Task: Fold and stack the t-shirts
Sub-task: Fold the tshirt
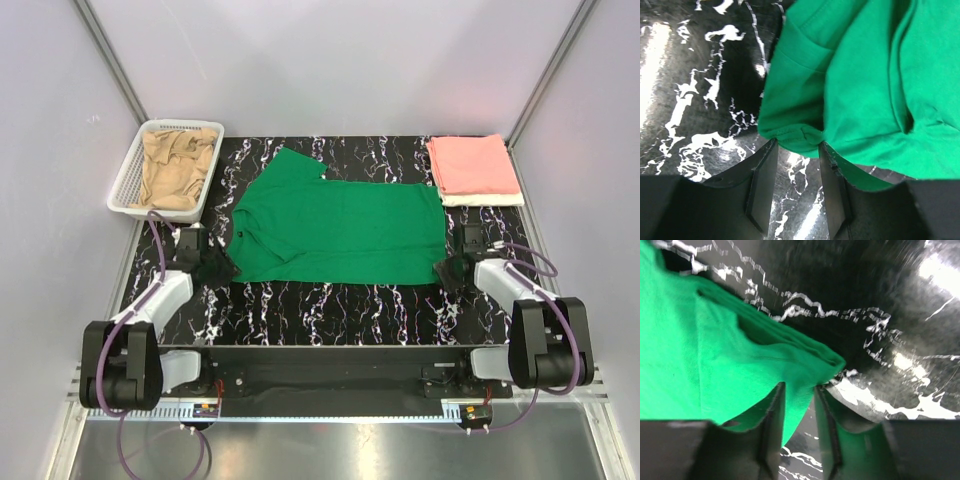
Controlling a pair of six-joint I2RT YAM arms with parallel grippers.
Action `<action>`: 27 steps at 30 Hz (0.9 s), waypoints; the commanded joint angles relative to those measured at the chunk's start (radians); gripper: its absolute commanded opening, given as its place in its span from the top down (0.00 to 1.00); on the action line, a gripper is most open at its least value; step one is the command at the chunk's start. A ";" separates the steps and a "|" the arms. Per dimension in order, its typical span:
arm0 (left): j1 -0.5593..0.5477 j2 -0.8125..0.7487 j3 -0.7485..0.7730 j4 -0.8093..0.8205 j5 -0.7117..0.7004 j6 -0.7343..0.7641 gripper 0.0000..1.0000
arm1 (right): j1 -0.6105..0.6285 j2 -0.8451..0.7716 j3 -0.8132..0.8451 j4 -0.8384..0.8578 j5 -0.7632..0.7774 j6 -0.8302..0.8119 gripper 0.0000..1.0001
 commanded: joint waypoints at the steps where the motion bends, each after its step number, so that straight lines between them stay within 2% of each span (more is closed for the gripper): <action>1: 0.004 0.008 0.026 0.046 -0.091 -0.024 0.59 | -0.036 0.052 -0.024 -0.039 0.121 -0.024 0.64; 5: 0.006 0.048 0.071 0.041 -0.163 -0.014 0.63 | -0.071 0.064 0.003 -0.066 0.124 -0.058 0.64; 10: 0.009 0.152 0.141 0.024 -0.157 0.003 0.71 | -0.086 0.052 0.010 -0.067 0.130 -0.073 0.64; 14: 0.009 0.177 0.123 0.044 -0.177 -0.023 0.73 | -0.091 0.055 0.016 -0.076 0.156 -0.090 0.64; 23: 0.007 0.235 0.191 0.032 -0.177 -0.003 0.73 | -0.114 0.026 0.006 -0.087 0.184 -0.104 0.65; 24: 0.007 0.245 0.197 0.011 -0.182 -0.003 0.68 | -0.114 0.015 0.009 -0.087 0.181 -0.114 0.65; 27: 0.009 0.262 0.226 -0.028 -0.223 -0.001 0.64 | -0.114 -0.058 0.032 -0.084 0.149 -0.199 0.67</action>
